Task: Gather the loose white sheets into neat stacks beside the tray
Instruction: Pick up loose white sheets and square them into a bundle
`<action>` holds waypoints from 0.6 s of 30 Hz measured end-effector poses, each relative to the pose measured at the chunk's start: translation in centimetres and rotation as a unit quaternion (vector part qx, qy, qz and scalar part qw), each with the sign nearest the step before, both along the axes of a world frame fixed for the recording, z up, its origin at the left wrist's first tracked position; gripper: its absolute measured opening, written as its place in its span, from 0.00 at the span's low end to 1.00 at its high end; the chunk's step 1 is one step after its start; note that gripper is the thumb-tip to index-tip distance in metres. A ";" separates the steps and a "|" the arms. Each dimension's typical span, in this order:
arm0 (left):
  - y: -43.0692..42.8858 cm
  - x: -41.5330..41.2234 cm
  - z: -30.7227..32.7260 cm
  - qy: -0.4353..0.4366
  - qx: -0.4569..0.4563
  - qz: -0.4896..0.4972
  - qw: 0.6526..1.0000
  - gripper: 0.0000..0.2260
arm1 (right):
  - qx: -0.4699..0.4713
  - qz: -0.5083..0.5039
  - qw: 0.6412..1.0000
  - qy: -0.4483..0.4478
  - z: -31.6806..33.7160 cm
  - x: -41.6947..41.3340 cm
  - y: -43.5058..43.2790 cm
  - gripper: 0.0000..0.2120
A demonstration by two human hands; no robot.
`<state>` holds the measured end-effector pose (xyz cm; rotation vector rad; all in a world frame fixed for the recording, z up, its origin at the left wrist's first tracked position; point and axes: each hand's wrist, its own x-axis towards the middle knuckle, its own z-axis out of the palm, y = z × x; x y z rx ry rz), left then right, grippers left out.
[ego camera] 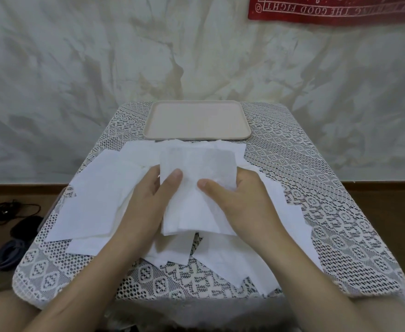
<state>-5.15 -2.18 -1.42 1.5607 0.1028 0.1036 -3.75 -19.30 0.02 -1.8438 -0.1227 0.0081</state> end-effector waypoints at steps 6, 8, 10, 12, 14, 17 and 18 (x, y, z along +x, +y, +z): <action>0.5 0.3 -0.7 -0.005 0.008 -0.010 1.000 0.19 | -0.008 0.003 1.000 0.005 -0.4 0.4 0.2 0.11; 0.5 0.4 -0.9 -0.004 0.009 -0.007 1.000 0.19 | -0.015 0.008 1.000 0.001 -0.4 0.5 0.1 0.10; 0.5 0.4 -0.9 -0.003 0.007 -0.003 1.000 0.19 | -0.023 0.004 1.000 -0.006 -0.4 0.6 -0.3 0.12; 0.4 0.4 -0.9 0.000 0.005 0.003 1.000 0.20 | -0.026 -0.001 0.999 -0.020 -0.1 0.7 -0.8 0.18; 0.4 0.4 -0.8 0.000 0.006 0.005 1.000 0.20 | -0.034 -0.010 0.999 -0.038 0.1 0.8 -1.4 0.20; 0.2 0.2 -0.6 -0.005 0.016 0.003 1.000 0.20 | -0.029 -0.032 0.997 -0.059 0.4 0.9 -2.4 0.16; 0.2 0.1 -0.5 -0.006 0.019 0.003 1.000 0.21 | -0.020 -0.034 0.997 -0.061 0.5 0.9 -2.5 0.16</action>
